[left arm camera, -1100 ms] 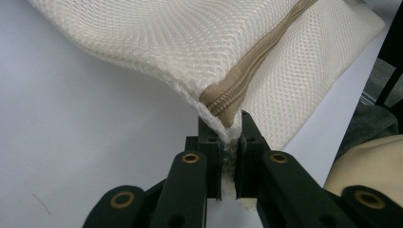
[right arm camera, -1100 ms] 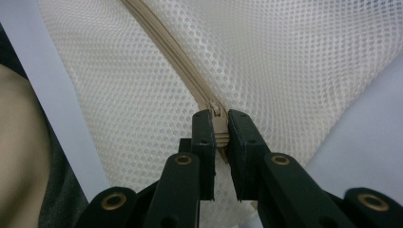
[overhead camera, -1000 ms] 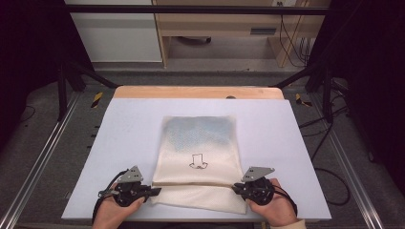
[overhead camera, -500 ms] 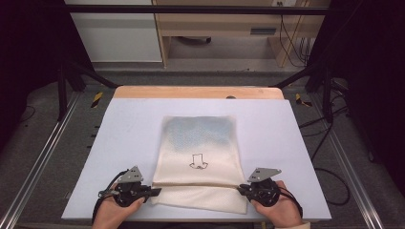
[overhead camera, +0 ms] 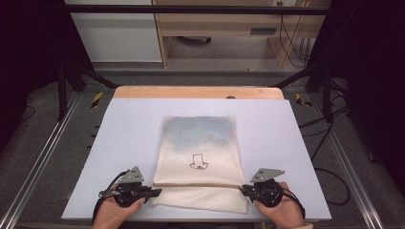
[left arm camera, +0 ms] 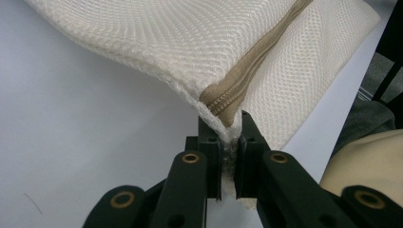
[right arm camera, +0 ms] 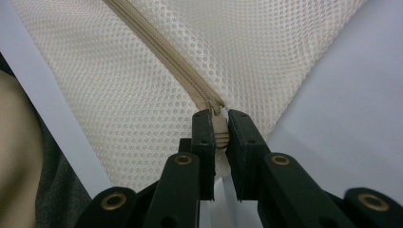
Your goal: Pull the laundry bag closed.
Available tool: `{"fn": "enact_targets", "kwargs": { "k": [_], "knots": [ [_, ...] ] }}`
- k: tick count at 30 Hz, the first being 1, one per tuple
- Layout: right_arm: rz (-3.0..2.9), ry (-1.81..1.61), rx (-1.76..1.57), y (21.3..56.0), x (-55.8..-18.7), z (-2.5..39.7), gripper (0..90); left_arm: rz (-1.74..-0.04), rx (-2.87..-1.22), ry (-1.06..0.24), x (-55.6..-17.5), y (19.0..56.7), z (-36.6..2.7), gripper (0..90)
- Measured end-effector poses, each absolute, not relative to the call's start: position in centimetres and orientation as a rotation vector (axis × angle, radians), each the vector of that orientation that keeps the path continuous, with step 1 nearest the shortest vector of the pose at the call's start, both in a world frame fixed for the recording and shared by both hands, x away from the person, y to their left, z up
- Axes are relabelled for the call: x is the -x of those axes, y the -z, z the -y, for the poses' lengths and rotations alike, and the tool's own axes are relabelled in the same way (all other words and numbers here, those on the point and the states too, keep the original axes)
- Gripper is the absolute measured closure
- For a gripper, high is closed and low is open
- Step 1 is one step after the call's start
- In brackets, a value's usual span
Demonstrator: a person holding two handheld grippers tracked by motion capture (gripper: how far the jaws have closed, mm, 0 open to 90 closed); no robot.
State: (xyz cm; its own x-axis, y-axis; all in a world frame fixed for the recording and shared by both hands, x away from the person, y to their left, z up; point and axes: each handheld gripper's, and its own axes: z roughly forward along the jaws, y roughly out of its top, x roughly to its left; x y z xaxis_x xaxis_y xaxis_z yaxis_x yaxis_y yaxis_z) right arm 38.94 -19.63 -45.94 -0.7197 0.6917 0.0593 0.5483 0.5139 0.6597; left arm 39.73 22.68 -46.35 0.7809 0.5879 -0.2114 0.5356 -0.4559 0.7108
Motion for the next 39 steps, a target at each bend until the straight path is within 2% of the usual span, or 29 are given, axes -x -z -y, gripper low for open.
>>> {"fn": "enact_targets", "kwargs": {
  "k": [4,6,7,9,10,11,14,18,21,26,32,39],
  "knots": [
    [-2.547,-0.985,-1.052,46.0,-39.0,19.4,81.4,-0.854,-2.149,-0.072,-39.6,46.4,-22.6,81.5],
    [-2.553,-0.985,-1.055,46.1,-39.0,19.3,80.2,-0.858,-2.146,-0.073,-39.6,46.4,-22.6,74.1],
    [-2.527,-1.0,-1.074,46.2,-39.1,19.2,69.1,-0.875,-2.133,-0.083,-39.4,46.2,-22.8,66.7],
    [-2.518,-1.011,-1.077,46.1,-39.2,19.2,66.0,-0.882,-2.122,-0.081,-39.3,46.1,-22.9,57.7],
    [-2.483,-1.042,-1.082,45.8,-39.2,19.1,52.7,-0.927,-2.101,-0.107,-39.1,46.0,-23.3,49.0],
    [-2.483,-1.042,-1.082,45.8,-39.2,19.1,52.7,-0.927,-2.101,-0.107,-39.1,46.0,-23.3,43.4],
    [-2.39,-1.045,-1.115,45.5,-39.6,18.8,32.5,-0.98,-2.062,-0.168,-38.9,45.6,-24.2,31.3],
    [-2.337,-1.056,-1.172,45.0,-40.1,18.6,18.8,-1.005,-2.057,-0.219,-38.9,45.2,-24.5,22.3],
    [-2.293,-1.068,-1.203,44.3,-40.6,18.4,12.5,-1.012,-2.063,-0.244,-39.0,45.0,-24.5,16.5],
    [-2.225,-1.048,-1.237,42.9,-41.6,17.9,7.5,-1.012,-2.089,-0.309,-39.4,43.8,-24.4,13.4],
    [-2.162,-1.006,-1.262,41.1,-43.2,17.5,8.4,-1.011,-2.132,-0.34,-40.5,42.4,-24.0,10.7],
    [-2.073,-0.953,-1.321,37.4,-46.5,17.4,10.0,-0.992,-2.129,-0.406,-43.1,39.9,-24.1,8.8]
  ]
}}
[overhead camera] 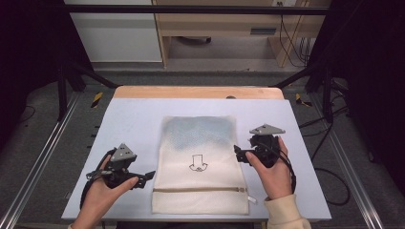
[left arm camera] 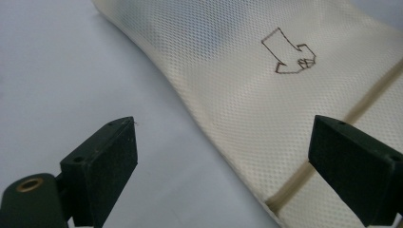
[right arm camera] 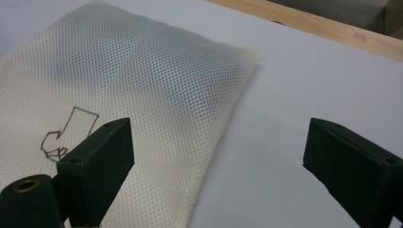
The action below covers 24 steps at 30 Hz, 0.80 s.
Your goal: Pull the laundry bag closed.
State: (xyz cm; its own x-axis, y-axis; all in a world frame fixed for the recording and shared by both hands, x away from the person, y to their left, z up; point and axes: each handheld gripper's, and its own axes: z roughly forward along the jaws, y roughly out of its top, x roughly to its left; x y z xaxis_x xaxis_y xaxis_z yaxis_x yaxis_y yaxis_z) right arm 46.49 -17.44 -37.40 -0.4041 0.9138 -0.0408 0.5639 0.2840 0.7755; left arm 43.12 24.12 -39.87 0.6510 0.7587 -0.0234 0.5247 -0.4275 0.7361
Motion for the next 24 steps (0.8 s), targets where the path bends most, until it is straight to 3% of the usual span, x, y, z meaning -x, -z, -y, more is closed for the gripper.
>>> {"fn": "enact_targets", "kwargs": {
  "k": [10,16,24],
  "knots": [
    [-2.04,-0.942,-1.362,35.7,-48.0,18.4,9.5,-1.07,-2.111,-0.459,-45.1,38.7,-26.6,8.5],
    [-2.063,-0.931,-1.384,36.9,-47.7,19.5,9.8,-1.08,-2.239,-0.481,-45.7,40.1,-27.2,8.6],
    [-2.053,-0.91,-1.463,39.4,-47.1,21.5,10.0,-1.117,-2.212,-0.49,-45.8,41.2,-28.7,8.4]
  ]
}}
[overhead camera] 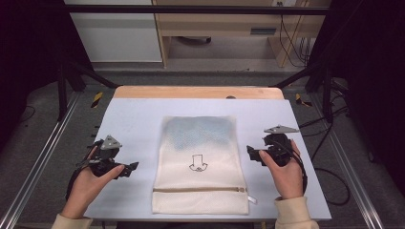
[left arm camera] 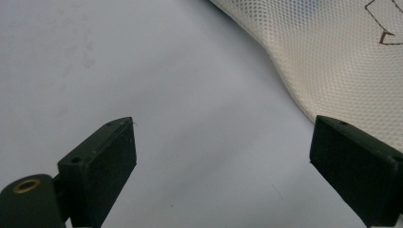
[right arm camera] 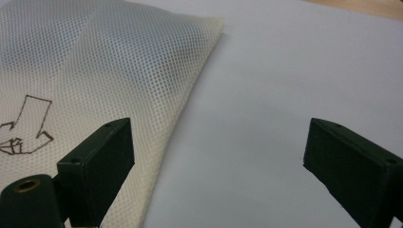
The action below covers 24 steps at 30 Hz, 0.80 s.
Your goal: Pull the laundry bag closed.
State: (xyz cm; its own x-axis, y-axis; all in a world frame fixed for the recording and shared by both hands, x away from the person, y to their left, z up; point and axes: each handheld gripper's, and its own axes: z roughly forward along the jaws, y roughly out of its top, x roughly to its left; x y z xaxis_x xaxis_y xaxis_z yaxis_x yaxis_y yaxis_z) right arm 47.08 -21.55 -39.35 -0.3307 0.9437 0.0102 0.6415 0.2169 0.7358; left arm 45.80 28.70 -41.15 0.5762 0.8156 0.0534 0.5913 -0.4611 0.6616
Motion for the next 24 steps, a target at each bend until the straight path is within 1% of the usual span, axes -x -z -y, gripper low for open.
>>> {"fn": "enact_targets", "kwargs": {
  "k": [2,8,19,24],
  "knots": [
    [-2.073,-0.907,-1.488,39.8,-46.9,22.0,9.3,-1.119,-2.187,-0.514,-45.8,41.3,-29.3,9.4],
    [-2.071,-0.873,-1.521,40.9,-46.8,22.9,9.4,-1.157,-2.158,-0.514,-45.8,41.7,-30.7,9.4],
    [-2.046,-0.832,-1.573,42.2,-46.6,24.6,9.4,-1.209,-2.162,-0.524,-45.4,42.7,-32.4,9.9],
    [-2.041,-0.814,-1.59,42.8,-46.4,25.3,9.1,-1.203,-2.183,-0.517,-45.1,43.1,-32.6,9.5]
  ]
}}
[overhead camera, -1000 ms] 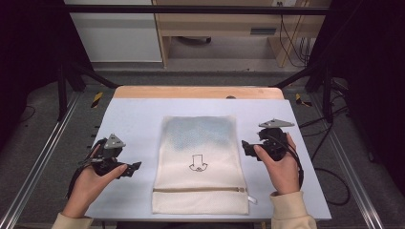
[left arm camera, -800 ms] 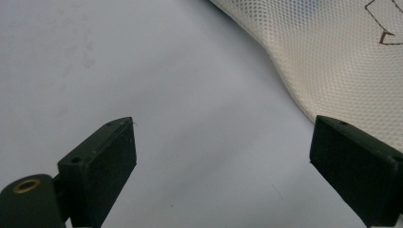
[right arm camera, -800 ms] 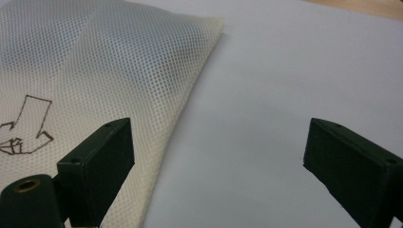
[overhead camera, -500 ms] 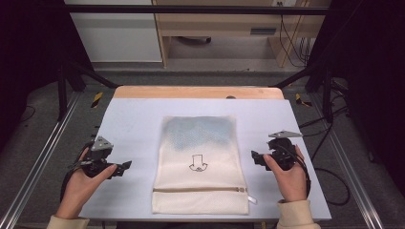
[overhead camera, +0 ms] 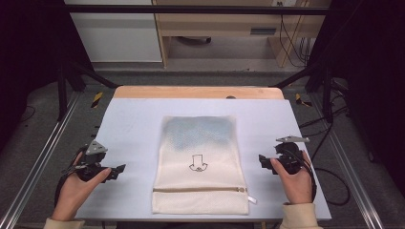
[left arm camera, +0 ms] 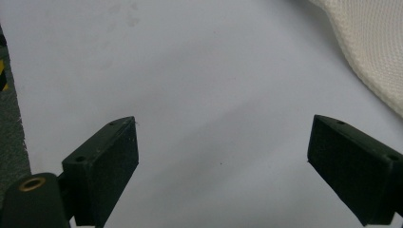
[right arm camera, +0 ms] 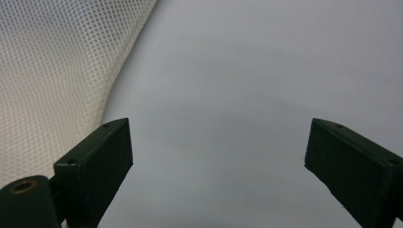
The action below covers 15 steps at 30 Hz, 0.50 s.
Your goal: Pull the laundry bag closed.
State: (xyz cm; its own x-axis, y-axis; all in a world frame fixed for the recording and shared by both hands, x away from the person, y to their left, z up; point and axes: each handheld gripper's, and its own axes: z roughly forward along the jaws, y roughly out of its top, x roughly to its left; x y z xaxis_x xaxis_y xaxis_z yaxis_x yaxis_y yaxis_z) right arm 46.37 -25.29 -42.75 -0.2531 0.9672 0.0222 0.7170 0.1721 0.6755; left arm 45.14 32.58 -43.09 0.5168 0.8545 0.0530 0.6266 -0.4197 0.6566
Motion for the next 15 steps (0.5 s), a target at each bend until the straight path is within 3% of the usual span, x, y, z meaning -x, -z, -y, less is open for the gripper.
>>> {"fn": "enact_targets", "kwargs": {
  "k": [15],
  "knots": [
    [-2.052,-0.828,-1.622,45.0,-44.8,27.4,6.6,-1.224,-2.125,-0.525,-45.0,44.3,-35.0,7.0]
  ]
}}
